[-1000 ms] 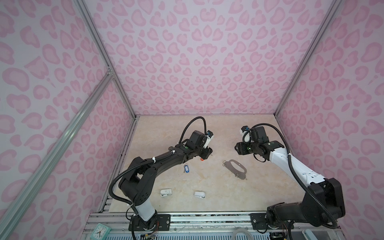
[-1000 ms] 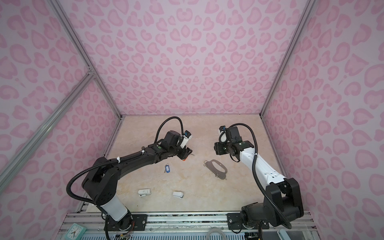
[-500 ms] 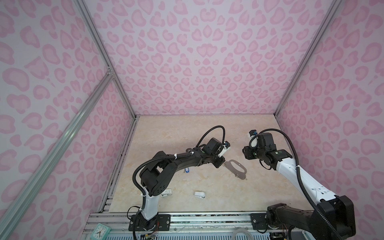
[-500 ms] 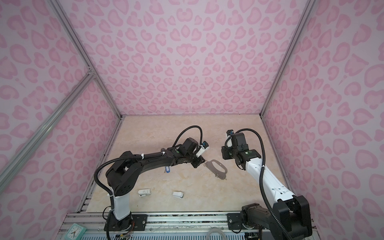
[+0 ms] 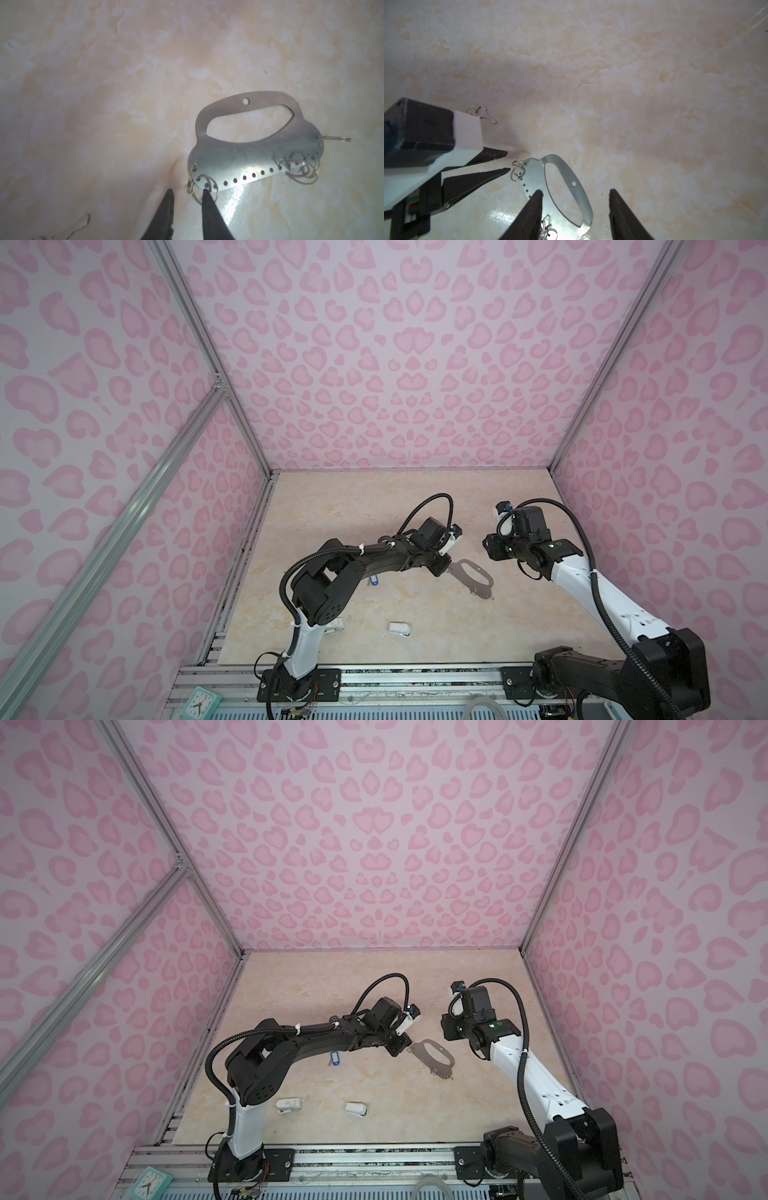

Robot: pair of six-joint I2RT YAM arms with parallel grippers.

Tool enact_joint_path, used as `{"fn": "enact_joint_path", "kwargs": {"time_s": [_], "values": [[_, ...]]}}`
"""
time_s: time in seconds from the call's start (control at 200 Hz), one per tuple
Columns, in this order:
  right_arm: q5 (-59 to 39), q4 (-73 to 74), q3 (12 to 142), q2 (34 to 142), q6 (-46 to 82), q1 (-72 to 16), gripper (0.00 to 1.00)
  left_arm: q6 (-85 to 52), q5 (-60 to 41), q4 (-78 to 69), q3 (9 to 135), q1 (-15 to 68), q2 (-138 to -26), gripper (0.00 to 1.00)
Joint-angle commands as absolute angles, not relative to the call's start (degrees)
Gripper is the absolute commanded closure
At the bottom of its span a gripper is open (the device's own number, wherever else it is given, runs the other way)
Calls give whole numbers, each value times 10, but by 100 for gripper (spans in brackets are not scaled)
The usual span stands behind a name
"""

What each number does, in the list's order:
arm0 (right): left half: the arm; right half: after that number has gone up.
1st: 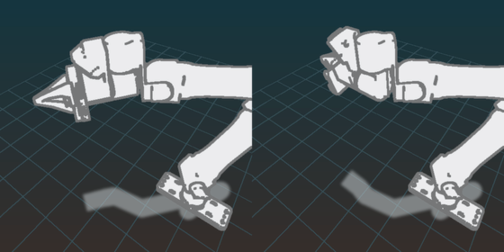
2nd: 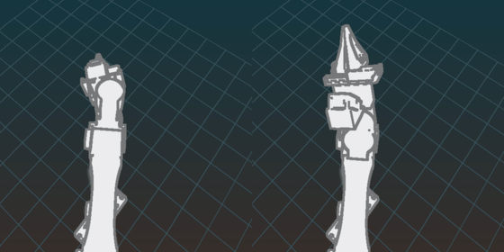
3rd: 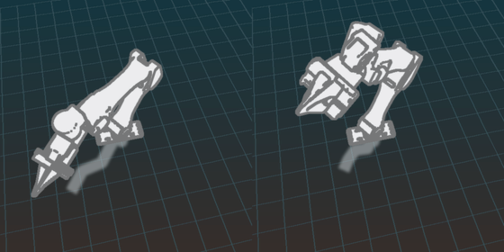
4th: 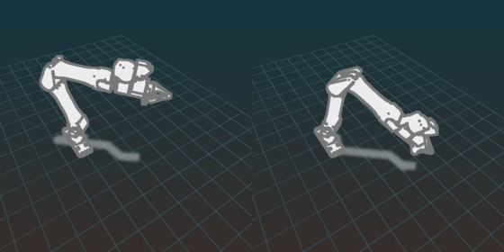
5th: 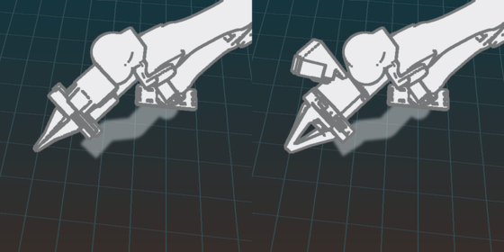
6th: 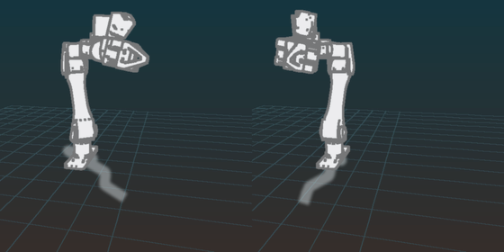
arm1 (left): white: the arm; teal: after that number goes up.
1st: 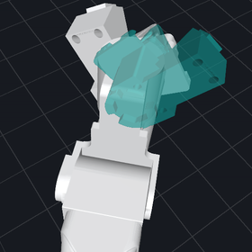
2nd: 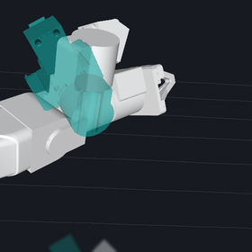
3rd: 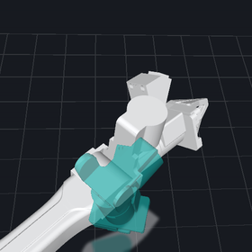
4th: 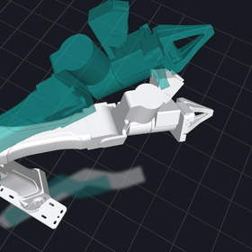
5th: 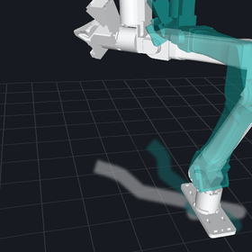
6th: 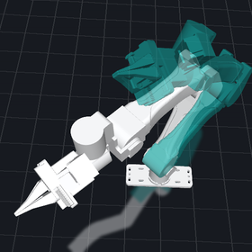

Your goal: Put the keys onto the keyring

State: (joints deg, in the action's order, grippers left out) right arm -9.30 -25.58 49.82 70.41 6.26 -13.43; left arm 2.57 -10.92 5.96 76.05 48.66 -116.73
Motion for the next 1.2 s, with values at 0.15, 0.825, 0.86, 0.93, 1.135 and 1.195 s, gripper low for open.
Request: {"fn": "enact_joint_path", "kwargs": {"time_s": [0.15, 0.825, 0.86, 0.93, 1.135, 1.195], "values": [[-102, -250, 500, 714, 55, -135, 48, 25, -112, 67, 794, 487, -1187, 75], [-106, -255, 507, 730, 47, -135, 49, 40, -117, 99, 815, 489, -1212, 75], [-106, -255, 507, 731, 47, -135, 49, 41, -117, 103, 817, 489, -1215, 77], [-105, -257, 509, 732, 47, -134, 50, 42, -119, 104, 818, 489, -1217, 80], [-103, -261, 509, 732, 46, -135, 50, 52, -129, 102, 814, 489, -1210, 89], [-100, -262, 509, 731, 44, -135, 51, 59, -135, 93, 804, 489, -1199, 92]]}}
